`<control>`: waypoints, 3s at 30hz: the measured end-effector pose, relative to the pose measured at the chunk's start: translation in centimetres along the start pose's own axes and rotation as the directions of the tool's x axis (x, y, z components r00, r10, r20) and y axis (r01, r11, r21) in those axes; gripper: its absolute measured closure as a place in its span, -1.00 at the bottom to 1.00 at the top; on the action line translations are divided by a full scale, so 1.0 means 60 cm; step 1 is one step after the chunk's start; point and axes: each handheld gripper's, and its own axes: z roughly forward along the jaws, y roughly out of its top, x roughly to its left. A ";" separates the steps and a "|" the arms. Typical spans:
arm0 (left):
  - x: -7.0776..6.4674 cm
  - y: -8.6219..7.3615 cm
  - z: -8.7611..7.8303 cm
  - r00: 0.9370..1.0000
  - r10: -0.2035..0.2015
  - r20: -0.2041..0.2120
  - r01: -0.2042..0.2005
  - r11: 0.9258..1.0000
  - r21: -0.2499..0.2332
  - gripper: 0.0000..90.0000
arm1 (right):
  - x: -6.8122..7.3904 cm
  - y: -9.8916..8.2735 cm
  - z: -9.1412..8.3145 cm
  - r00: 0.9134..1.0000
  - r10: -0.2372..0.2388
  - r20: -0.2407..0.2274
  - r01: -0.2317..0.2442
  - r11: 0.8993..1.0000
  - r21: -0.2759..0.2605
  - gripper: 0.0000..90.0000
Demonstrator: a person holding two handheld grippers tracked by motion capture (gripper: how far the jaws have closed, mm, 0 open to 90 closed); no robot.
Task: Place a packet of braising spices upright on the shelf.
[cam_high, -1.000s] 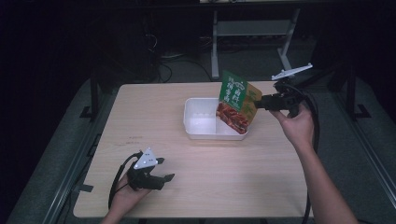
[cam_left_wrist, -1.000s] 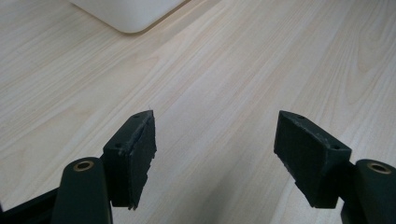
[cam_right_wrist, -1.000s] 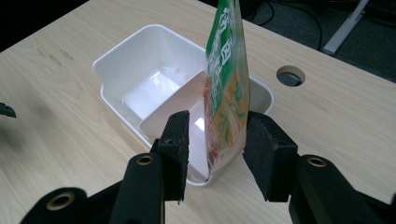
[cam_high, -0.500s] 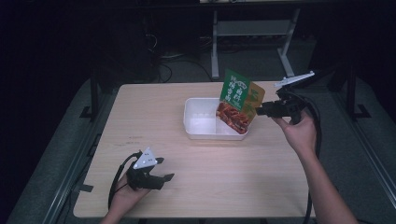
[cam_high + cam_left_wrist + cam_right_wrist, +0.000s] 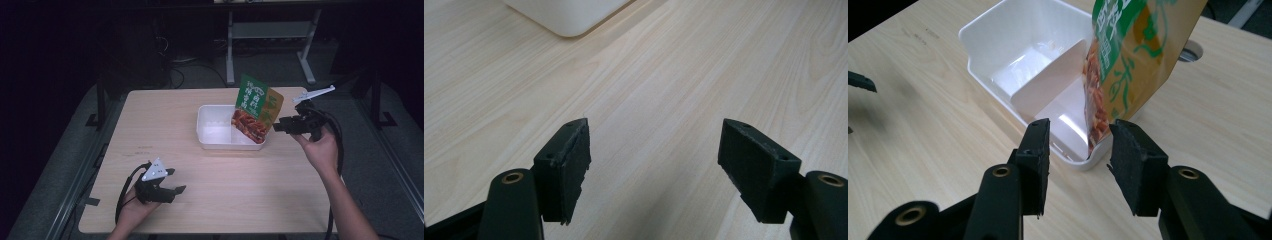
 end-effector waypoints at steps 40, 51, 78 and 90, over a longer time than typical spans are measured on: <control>-0.002 0.000 0.002 1.000 0.000 0.002 0.000 1.000 0.003 -0.37 | 0.026 -0.098 0.030 0.996 0.015 -0.083 -0.012 0.999 0.037 0.23; -0.002 0.000 0.002 1.000 0.004 0.001 -0.004 1.000 0.004 -0.37 | 0.043 -0.119 0.041 0.994 0.008 -0.113 -0.002 0.999 0.049 0.23; -0.005 0.000 0.005 1.000 0.012 0.015 -0.013 1.000 0.007 -0.37 | 0.072 -0.180 0.070 0.982 0.029 -0.186 -0.015 0.997 0.078 0.19; -0.008 0.004 0.008 0.999 0.034 0.030 -0.035 0.999 0.010 -0.36 | 0.099 -0.208 0.074 0.984 -0.002 -0.177 0.015 0.998 0.067 0.18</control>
